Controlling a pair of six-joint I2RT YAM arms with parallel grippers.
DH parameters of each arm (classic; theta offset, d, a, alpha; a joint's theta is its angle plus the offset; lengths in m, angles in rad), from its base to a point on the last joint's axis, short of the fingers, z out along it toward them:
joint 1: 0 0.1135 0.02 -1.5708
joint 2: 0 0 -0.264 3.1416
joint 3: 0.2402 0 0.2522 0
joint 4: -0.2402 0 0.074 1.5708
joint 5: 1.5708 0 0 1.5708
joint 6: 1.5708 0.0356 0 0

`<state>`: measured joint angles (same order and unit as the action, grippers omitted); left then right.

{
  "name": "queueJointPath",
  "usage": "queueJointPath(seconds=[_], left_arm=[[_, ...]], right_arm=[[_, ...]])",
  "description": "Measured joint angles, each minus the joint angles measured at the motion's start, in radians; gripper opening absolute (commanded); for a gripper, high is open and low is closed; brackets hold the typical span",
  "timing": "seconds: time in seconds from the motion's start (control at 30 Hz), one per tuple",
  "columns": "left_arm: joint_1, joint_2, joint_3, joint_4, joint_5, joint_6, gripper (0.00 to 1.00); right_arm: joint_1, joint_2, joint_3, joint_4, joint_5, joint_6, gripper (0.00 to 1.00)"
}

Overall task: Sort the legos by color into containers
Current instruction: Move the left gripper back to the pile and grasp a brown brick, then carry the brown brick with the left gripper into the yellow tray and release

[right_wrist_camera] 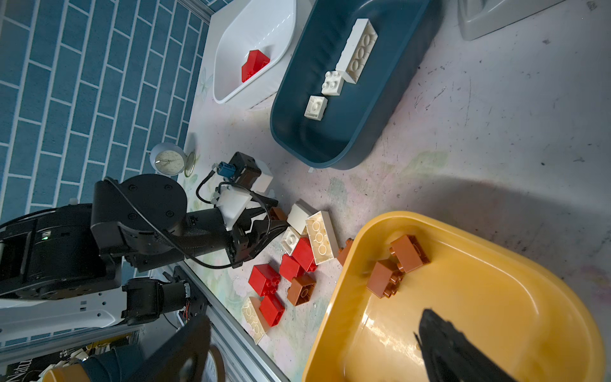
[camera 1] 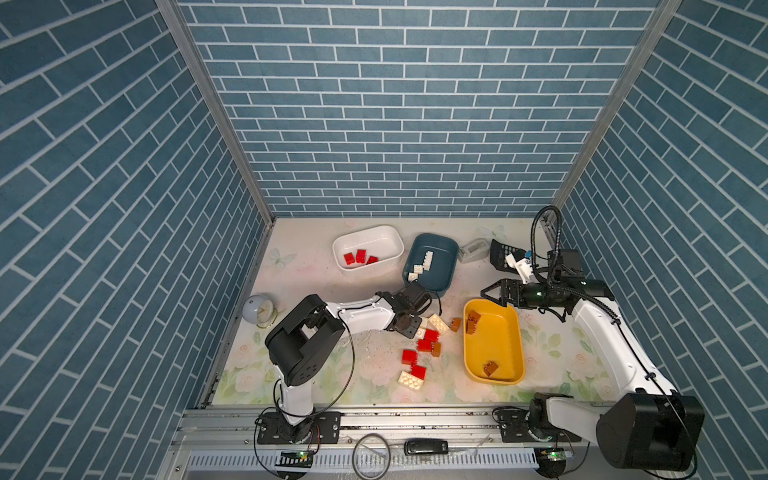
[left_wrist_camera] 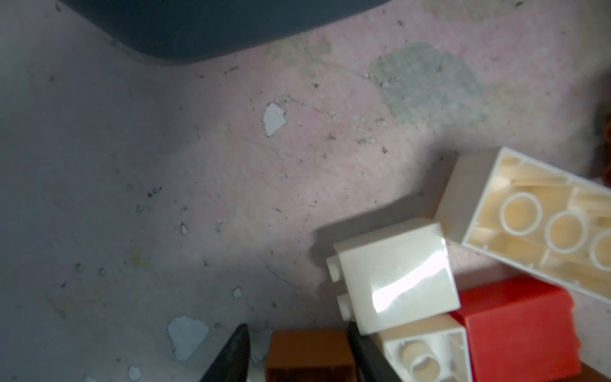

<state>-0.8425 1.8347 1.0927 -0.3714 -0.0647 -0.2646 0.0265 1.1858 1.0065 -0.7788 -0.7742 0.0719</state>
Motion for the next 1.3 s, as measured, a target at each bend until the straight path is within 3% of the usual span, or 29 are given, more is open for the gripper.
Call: queueJointPath(seconds=[0.27, 0.6, 0.87, 1.3], left_arm=[[0.005, -0.005, 0.031, -0.06, 0.011, -0.011, 0.37], [-0.001, -0.105, 0.21, -0.147, 0.07, -0.09, 0.38], [-0.072, -0.058, 0.338, -0.061, 0.21, -0.162, 0.37], [-0.163, 0.12, 0.365, 0.119, 0.356, -0.256, 0.4]], right_arm=[[0.0, 0.0, 0.0, -0.008, 0.005, -0.001, 0.98], [0.002, 0.018, 0.001, -0.006, 0.022, -0.001, 0.98], [-0.005, 0.039, 0.009, -0.004, 0.062, -0.001, 0.98], [-0.08, 0.074, 0.08, -0.014, 0.117, -0.014, 0.98]])
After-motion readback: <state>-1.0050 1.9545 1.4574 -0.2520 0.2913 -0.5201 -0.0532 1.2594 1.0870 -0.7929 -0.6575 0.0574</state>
